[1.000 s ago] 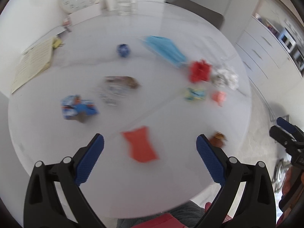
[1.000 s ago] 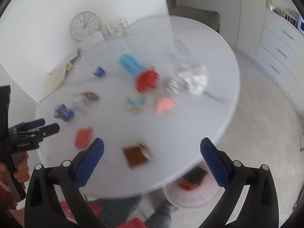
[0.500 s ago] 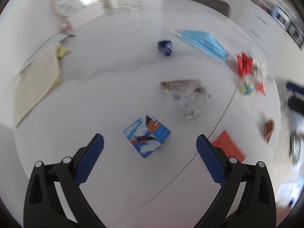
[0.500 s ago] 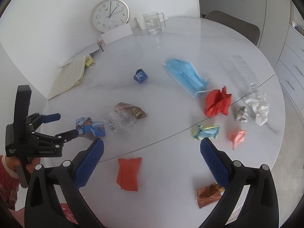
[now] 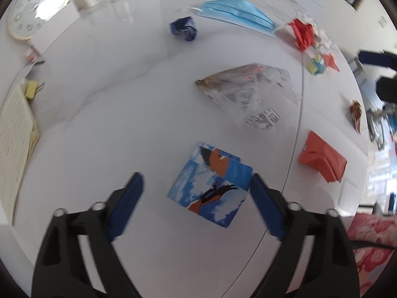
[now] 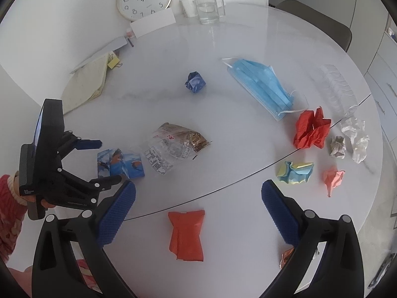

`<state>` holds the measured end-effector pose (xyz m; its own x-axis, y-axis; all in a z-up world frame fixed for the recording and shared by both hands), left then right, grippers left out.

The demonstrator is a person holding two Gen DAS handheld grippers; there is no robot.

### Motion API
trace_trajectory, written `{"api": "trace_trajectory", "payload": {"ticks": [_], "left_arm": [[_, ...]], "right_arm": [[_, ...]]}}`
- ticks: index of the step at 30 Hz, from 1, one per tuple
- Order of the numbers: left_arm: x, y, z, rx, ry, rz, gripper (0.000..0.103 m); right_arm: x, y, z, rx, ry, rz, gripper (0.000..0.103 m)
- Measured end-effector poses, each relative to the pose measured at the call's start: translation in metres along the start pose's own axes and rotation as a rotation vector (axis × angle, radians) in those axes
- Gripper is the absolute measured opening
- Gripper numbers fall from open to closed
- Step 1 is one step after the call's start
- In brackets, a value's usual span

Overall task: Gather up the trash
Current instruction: 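Grasp the blue-white printed box with the left gripper, then hold the printed box in the left gripper while the right gripper grasps the clear plastic bag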

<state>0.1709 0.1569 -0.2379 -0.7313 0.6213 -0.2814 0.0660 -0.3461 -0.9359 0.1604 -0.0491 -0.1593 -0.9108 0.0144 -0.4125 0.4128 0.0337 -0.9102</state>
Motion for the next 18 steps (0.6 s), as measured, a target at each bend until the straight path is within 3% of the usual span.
{"api": "trace_trajectory", "payload": {"ticks": [2,7,16,18], "left_arm": [[0.0,0.001,0.004,0.01,0.021,-0.003,0.055],[0.001,-0.003,0.007,0.007,0.01,0.031,0.055],[0.005,-0.032,-0.012,0.002,-0.234,0.136,0.055],[0.007,-0.036,-0.014,-0.002,-0.27,0.15,0.055]], "right_arm": [[-0.002,0.003,-0.004,-0.003,-0.016,-0.003,0.101],[-0.008,0.012,-0.015,-0.012,-0.073,-0.008,0.101],[-0.028,0.046,-0.046,-0.034,-0.19,-0.027,0.1],[-0.032,0.056,-0.053,-0.02,-0.235,-0.029,0.096]]}}
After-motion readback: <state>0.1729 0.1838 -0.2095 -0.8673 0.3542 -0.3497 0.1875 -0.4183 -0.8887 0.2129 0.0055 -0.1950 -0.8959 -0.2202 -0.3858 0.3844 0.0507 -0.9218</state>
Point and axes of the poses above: each gripper's, at about its wrist camera, not at the fingertips, and y roughly the way its jaws point, z to its right, x to its underside, the point moved 5 cm from there along y, roughly the way its jaws point, and after that the axes turned 11 degrees about x, right-handed, at the moved point
